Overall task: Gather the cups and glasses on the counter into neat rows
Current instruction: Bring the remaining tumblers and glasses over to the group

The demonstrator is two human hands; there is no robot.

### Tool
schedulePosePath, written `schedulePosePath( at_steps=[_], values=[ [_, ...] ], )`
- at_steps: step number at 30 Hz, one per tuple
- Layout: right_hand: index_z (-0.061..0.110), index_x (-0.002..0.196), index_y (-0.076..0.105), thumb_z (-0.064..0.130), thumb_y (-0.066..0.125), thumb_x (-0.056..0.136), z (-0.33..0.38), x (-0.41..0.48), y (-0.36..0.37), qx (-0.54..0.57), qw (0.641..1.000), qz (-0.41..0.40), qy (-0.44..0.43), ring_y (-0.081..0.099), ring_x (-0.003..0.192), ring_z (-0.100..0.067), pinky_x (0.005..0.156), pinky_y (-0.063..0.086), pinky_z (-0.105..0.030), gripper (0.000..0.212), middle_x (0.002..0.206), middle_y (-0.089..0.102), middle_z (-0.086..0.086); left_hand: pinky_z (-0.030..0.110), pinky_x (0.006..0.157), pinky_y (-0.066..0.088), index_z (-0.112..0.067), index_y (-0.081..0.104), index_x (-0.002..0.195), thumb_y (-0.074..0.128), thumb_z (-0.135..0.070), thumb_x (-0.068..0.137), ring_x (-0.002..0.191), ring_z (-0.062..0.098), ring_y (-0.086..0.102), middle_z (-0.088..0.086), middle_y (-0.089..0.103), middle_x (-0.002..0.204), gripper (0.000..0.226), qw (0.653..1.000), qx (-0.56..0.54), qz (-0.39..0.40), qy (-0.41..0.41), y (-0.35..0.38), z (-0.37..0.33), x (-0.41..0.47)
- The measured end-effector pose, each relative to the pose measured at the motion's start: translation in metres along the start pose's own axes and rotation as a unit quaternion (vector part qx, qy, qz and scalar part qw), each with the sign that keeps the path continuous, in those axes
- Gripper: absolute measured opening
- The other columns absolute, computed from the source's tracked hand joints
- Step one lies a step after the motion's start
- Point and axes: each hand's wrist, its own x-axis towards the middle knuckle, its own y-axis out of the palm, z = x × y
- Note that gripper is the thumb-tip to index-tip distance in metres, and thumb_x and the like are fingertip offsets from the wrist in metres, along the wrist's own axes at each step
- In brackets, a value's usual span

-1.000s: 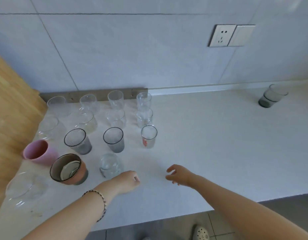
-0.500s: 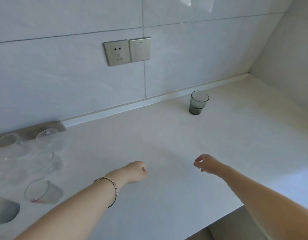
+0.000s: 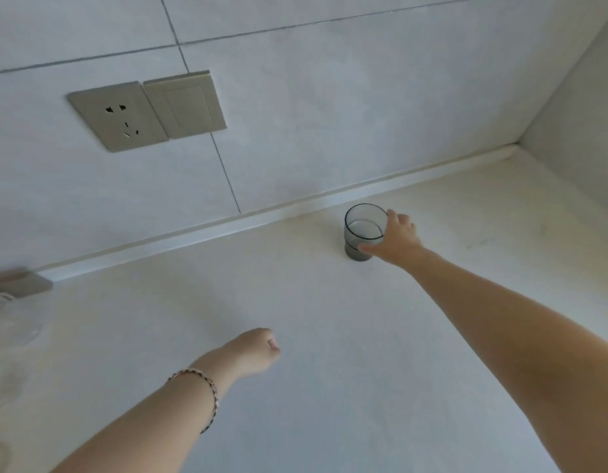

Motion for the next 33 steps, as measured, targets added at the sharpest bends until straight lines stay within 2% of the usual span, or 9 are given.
schedulePosePath(
  at_steps=[2,4,9,13,16,20,25,33],
  values=[
    [0.01,0.15,0.001,0.047,0.075,0.072,0.012,0.021,0.003,-0.041,0.999,0.008,-0.011,0.022,0.141,-0.029,0.111,0.028,-0.043,0.114,0.154,0.016,-0.01,0.026,0.074,0.042,-0.024,0.05,0.092,0.039,-0.025,0.091,0.082,0.014,0.054,-0.01,0.052,0.082,0.01,1.0,-0.019,-0.012,-0.012,-0.004,0.001,0.008],
    [0.008,0.15,-0.005,0.052,0.075,0.069,0.018,0.034,0.012,-0.058,0.998,0.026,-0.008,0.019,0.142,-0.029,0.112,0.027,-0.044,0.122,0.156,0.011,-0.008,0.025,0.075,0.042,-0.025,0.05,0.092,0.04,-0.026,0.092,0.084,0.013,0.054,-0.007,0.054,0.09,0.01,0.999,-0.033,-0.019,-0.018,-0.005,0.003,0.012],
    [0.01,0.149,0.005,0.05,0.069,0.076,0.013,0.047,0.029,-0.052,0.998,-0.037,-0.012,0.03,0.133,-0.033,0.105,0.036,-0.042,0.106,0.152,0.019,-0.007,0.023,0.077,0.041,-0.025,0.05,0.092,0.042,-0.025,0.091,0.088,0.014,0.054,-0.003,0.054,0.098,0.008,0.998,-0.048,-0.021,-0.035,0.0,0.02,0.013],
    [0.01,0.148,0.013,0.041,0.074,0.074,0.01,0.048,0.026,-0.019,0.999,-0.033,-0.027,0.034,0.131,-0.033,0.104,0.038,-0.041,0.101,0.148,0.025,-0.009,0.019,0.056,0.039,-0.025,0.052,0.093,0.042,-0.025,0.091,0.064,0.005,0.049,-0.003,0.053,0.092,0.01,0.995,-0.084,-0.025,-0.056,0.006,0.04,0.002],
    [0.011,0.147,0.017,0.039,0.077,0.071,0.013,0.037,0.025,-0.025,0.999,-0.024,-0.022,0.038,0.13,-0.032,0.101,0.041,-0.042,0.102,0.146,0.028,-0.009,0.019,0.054,0.038,-0.026,0.052,0.092,0.042,-0.027,0.091,0.061,0.002,0.048,-0.004,0.055,0.088,0.01,0.992,-0.097,-0.032,-0.074,0.009,0.063,-0.008],
    [0.015,0.148,0.016,0.038,0.079,0.068,0.025,-0.001,0.037,-0.084,0.993,0.008,-0.088,0.037,0.132,-0.029,0.102,0.04,-0.038,0.104,0.147,0.028,-0.004,0.022,0.057,0.039,-0.029,0.052,0.084,0.043,-0.026,0.09,0.065,0.005,0.05,-0.007,0.056,0.081,0.011,0.988,-0.117,-0.044,-0.096,0.007,0.1,-0.027],
    [0.02,0.149,0.018,0.042,0.077,0.067,0.066,-0.073,0.068,-0.115,0.975,0.079,-0.172,0.039,0.133,-0.024,0.104,0.039,-0.034,0.104,0.148,0.027,0.002,0.023,0.074,0.043,-0.031,0.048,0.071,0.044,-0.024,0.089,0.082,0.015,0.058,-0.01,0.057,0.078,0.02,0.98,-0.149,-0.066,-0.112,0.01,0.158,-0.061],
    [0.023,0.149,0.015,0.046,0.076,0.067,0.162,-0.223,0.153,-0.144,0.942,0.139,-0.271,0.04,0.132,-0.02,0.105,0.039,-0.031,0.105,0.149,0.026,0.005,0.024,0.075,0.044,-0.032,0.048,0.072,0.044,-0.024,0.089,0.08,0.014,0.058,-0.008,0.056,0.079,0.019,0.977,-0.174,-0.07,-0.104,0.033,0.282,-0.142]
  ],
)
